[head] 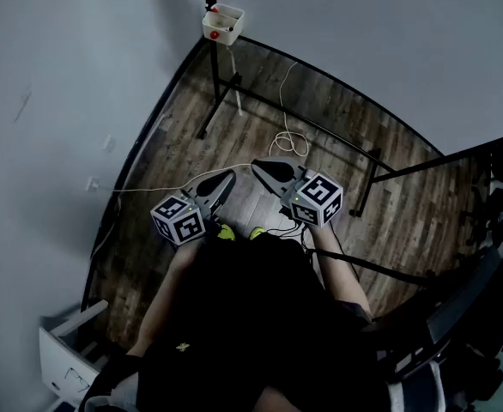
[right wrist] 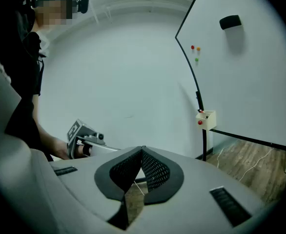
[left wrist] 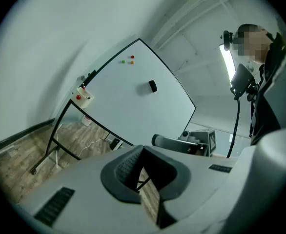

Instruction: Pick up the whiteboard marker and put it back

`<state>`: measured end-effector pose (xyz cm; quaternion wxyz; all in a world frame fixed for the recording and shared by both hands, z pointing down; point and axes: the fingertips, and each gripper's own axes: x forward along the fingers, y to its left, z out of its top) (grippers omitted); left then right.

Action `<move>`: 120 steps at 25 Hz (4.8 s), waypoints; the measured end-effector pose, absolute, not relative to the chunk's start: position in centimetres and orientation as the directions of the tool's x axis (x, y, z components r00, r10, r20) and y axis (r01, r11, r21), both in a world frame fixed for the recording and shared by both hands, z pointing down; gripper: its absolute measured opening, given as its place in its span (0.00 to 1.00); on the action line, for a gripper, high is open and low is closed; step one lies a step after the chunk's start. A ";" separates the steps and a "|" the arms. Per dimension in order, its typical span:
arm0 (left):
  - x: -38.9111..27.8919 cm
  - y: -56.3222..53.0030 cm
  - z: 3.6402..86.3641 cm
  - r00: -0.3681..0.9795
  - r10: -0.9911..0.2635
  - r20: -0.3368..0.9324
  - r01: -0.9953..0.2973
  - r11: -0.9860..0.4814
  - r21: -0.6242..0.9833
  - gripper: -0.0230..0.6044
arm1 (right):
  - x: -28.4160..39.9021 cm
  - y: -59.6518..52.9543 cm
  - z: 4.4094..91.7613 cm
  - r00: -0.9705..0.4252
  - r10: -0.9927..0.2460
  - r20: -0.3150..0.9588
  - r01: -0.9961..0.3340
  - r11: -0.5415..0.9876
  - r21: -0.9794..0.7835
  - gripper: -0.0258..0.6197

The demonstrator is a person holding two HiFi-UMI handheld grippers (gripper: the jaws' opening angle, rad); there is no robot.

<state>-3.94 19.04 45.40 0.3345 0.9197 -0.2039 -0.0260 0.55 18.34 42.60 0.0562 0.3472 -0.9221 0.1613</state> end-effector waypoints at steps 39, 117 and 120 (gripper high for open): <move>-9.3 10.5 46.4 0.865 -0.491 0.108 -0.438 -0.632 0.639 0.07 | -0.6 8.4 44.6 -0.755 -0.595 0.276 -0.654 0.716 -0.245 0.04; -3.3 -15.8 47.0 0.776 -0.610 0.159 -0.542 -0.516 0.663 0.07 | 3.4 -21.7 48.2 -0.690 -0.502 0.521 -0.480 0.856 0.190 0.34; -3.8 -15.8 47.3 0.774 -0.609 0.173 -0.550 -0.513 0.659 0.07 | 3.0 -22.3 48.4 -0.670 -0.510 0.540 -0.464 0.855 0.233 0.36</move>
